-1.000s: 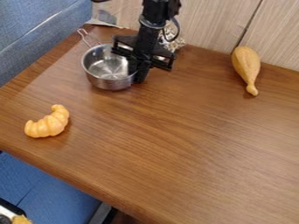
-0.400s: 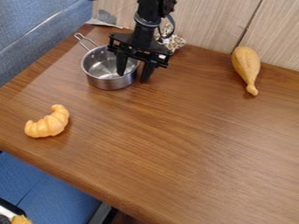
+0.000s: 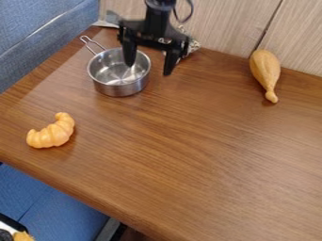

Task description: Move the silver pot from the middle to leftside up of the table

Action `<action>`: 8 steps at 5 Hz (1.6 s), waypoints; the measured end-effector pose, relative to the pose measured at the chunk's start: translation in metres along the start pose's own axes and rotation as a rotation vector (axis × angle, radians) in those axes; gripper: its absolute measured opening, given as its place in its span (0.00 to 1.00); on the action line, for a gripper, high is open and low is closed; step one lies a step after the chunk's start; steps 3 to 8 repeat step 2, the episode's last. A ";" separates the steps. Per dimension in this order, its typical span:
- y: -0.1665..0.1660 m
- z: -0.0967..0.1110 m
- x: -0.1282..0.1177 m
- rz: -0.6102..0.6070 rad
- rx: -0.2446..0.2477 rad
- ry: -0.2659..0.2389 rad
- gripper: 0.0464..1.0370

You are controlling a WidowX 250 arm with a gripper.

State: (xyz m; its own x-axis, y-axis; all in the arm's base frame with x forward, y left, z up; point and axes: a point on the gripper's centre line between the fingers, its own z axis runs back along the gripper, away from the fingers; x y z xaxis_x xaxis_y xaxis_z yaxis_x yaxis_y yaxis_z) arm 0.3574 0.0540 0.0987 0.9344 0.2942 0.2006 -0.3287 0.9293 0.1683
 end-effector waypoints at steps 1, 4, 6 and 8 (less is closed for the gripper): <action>0.011 0.025 0.001 0.052 -0.048 -0.063 0.96; 0.022 0.038 -0.004 0.094 -0.195 -0.122 0.96; 0.022 0.038 -0.004 0.094 -0.195 -0.122 0.96; 0.022 0.038 -0.004 0.094 -0.195 -0.122 0.96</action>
